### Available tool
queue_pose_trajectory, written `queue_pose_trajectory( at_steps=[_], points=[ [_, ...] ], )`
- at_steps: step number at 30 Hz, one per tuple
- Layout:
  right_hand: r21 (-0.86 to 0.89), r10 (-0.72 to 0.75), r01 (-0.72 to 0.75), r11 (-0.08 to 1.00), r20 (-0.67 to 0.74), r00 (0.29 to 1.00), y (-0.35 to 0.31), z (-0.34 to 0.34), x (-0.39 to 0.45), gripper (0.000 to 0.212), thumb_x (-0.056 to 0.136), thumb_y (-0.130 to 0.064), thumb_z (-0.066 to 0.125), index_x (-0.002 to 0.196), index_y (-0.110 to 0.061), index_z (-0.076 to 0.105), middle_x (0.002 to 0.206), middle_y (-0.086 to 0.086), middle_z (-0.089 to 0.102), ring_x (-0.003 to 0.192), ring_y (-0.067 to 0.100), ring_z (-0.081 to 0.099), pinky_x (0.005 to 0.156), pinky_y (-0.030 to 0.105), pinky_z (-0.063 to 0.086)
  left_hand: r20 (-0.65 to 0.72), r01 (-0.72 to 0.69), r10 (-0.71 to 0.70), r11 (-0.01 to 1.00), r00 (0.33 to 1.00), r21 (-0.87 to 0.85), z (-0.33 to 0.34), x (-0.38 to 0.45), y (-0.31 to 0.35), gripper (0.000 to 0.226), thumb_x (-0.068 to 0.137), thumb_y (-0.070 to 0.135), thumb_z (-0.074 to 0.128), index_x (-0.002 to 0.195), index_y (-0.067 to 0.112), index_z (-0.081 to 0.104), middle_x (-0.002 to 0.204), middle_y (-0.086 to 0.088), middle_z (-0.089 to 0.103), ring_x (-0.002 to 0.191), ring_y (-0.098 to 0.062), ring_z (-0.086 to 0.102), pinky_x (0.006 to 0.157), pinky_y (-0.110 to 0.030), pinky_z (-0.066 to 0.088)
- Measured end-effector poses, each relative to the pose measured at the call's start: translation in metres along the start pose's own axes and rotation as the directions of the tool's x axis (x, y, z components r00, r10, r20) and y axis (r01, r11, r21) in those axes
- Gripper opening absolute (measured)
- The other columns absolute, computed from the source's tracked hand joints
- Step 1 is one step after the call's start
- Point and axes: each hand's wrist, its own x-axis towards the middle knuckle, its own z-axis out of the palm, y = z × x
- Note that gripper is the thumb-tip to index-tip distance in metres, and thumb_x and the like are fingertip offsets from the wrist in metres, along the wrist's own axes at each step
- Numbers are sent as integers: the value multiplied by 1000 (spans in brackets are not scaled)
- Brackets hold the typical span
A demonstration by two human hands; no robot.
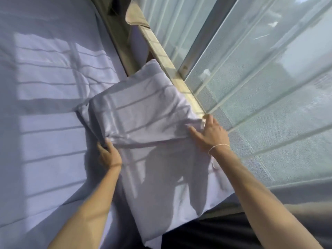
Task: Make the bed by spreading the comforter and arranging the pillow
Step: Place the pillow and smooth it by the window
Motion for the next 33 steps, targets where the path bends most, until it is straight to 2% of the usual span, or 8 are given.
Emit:
queue_pose_trajectory(
  at_steps=[3,8,13,18,22,26,29,33],
  points=[
    [159,-88,89,983,-13,996,-9,-13,25,71,86,-62,48,143,-23,29,139,11,45,124,32,47,103,45,39,-105,-101,99,995,990,-17,-1,38,26,55,100,42,29,128,1,52,128,-28,54,121,-40,48,101,-41,35],
    [266,-260,241,934,38,965,-39,-2,92,41,98,-36,43,139,-29,45,134,11,52,123,32,48,103,37,35,-27,-82,91,969,995,232,1,101,64,58,99,41,33,115,-10,57,120,-36,54,116,-46,48,99,-46,35],
    [269,-134,92,959,141,981,-68,12,148,33,94,-29,52,125,-27,60,124,12,62,115,34,55,96,34,42,84,40,-62,967,995,250,13,125,73,62,97,43,42,126,-11,50,133,-33,47,124,-45,44,106,-42,32],
    [278,-32,49,959,-67,997,-85,27,173,20,84,-18,58,92,-24,75,98,16,70,96,39,61,83,31,47,-32,75,-69,967,997,244,27,137,89,43,96,27,51,129,0,50,133,-25,52,122,-38,48,100,-37,36],
    [284,-15,66,956,-178,984,-93,23,199,31,78,-10,52,91,-25,75,97,15,71,93,39,64,80,33,50,-95,-6,40,943,995,332,32,165,115,43,96,27,50,125,-4,55,131,-23,55,123,-35,49,100,-38,38],
    [335,-36,78,939,-130,991,-87,38,200,25,88,-25,56,109,-25,69,110,15,68,109,37,57,89,34,46,-81,-64,97,939,992,338,34,188,109,36,93,27,52,117,3,64,122,-23,61,118,-35,53,97,-38,41],
    [185,-185,185,965,-16,983,-77,43,181,52,90,-36,51,140,-21,42,141,15,47,131,34,39,107,44,32,-6,-265,302,844,953,465,43,175,104,41,96,24,44,130,2,51,135,-25,48,124,-38,45,103,-43,33],
    [-62,-320,329,942,118,940,-60,50,137,80,90,-54,44,151,-18,7,160,10,2,147,29,1,117,53,4,296,-663,612,547,733,511,70,144,109,57,94,43,28,134,9,50,141,-18,46,131,-32,39,112,-50,19]
  ],
)
